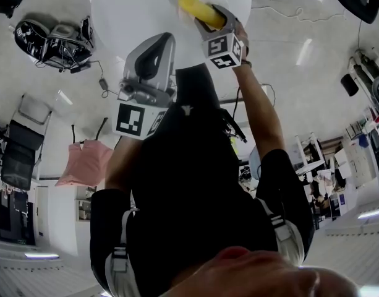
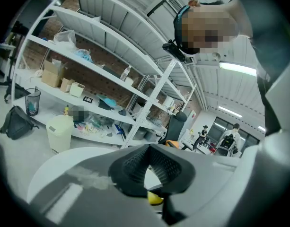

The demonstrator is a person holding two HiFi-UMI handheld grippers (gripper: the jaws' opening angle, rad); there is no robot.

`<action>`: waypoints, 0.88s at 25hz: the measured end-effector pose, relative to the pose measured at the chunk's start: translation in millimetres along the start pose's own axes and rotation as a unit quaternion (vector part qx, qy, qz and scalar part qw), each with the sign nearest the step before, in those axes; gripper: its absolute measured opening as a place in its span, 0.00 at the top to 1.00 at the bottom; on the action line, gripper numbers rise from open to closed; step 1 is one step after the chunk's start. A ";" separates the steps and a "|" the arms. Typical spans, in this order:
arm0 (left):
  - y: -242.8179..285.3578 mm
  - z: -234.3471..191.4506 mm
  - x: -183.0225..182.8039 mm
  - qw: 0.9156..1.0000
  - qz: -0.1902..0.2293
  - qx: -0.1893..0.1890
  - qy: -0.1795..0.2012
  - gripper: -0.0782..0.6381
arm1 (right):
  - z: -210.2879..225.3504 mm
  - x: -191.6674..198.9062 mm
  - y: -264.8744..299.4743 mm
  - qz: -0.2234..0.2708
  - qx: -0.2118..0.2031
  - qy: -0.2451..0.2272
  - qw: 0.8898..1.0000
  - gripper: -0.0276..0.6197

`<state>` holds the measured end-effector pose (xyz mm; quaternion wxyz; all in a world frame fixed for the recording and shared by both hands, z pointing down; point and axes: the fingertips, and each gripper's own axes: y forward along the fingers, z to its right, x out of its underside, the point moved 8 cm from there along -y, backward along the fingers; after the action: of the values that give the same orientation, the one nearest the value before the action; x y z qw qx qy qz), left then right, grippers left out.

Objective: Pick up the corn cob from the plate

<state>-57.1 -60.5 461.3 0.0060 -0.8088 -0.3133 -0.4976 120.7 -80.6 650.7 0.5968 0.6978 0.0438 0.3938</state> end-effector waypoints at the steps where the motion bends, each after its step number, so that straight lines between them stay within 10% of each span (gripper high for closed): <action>1: -0.5 0.3 -0.4 1.000 0.002 -0.001 -0.001 0.88 | 0.2 0.8 -0.9 0.001 0.001 0.003 1.000 0.54; 22: -21.0 -0.8 0.6 1.000 0.006 0.001 -0.002 0.88 | -4.8 7.5 -9.5 0.019 0.005 0.120 0.993 0.55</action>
<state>-68.3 -43.5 455.8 0.0092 -0.8119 -0.3089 -0.4953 126.8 -70.0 646.1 0.5759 0.6493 0.1039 0.4858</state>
